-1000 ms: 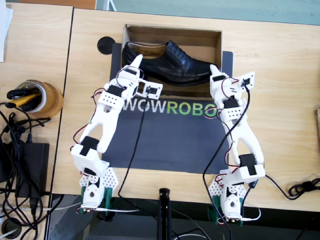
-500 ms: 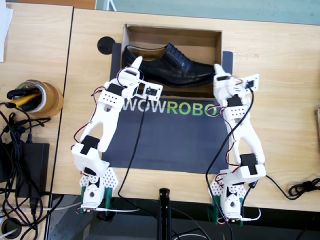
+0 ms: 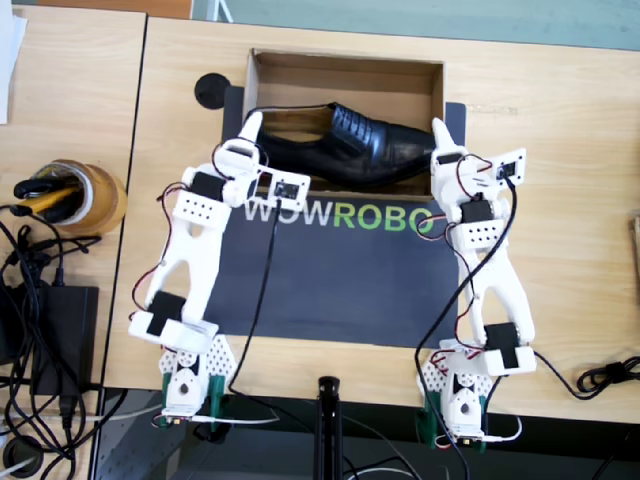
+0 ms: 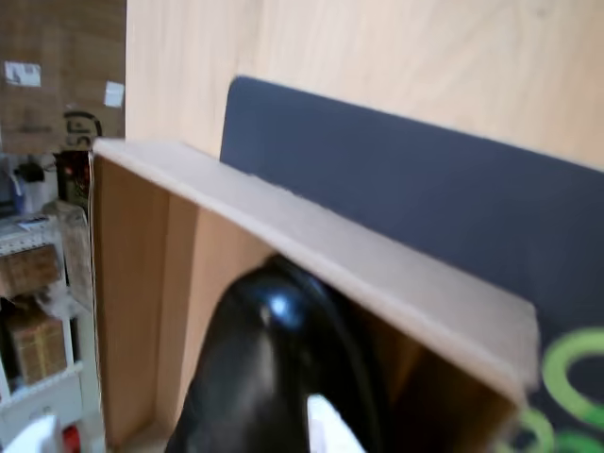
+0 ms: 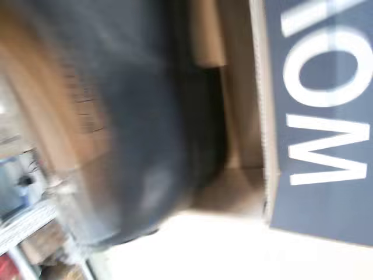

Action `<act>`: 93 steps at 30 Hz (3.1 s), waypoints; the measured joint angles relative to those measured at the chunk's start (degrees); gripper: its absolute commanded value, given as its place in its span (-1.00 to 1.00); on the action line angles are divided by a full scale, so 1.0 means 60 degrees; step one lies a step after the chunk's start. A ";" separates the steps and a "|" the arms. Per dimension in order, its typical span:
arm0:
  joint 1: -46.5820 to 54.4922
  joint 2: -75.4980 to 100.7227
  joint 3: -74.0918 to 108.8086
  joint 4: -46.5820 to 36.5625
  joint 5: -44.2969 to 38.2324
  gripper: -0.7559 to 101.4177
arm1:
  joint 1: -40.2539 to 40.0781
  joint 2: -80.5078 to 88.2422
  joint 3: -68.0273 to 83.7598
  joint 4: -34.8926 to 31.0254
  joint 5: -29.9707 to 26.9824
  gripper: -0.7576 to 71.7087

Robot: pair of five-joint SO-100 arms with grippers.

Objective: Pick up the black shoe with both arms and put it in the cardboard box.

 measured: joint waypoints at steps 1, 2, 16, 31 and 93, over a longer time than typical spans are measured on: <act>-0.0073 0.0234 0.0000 0.0029 0.0000 0.13 | 0.0015 0.0220 -0.0088 0.0220 0.0000 -0.01; -0.0073 0.0513 0.0000 0.0029 -0.0015 0.09 | 0.0044 0.0425 -0.0205 0.0396 0.0000 -0.03; -0.0703 0.3149 -0.0029 0.2080 -0.0044 -0.99 | -0.0146 0.2900 -0.1230 0.3867 -0.0146 -0.98; -0.1553 0.8584 0.2930 0.3589 -0.0864 -0.99 | -0.0044 0.7075 0.0000 0.5874 0.0234 -0.98; -0.3691 1.7578 1.6743 -0.0645 0.0615 -0.99 | 0.2637 1.7593 1.5117 0.2051 -0.0674 -0.98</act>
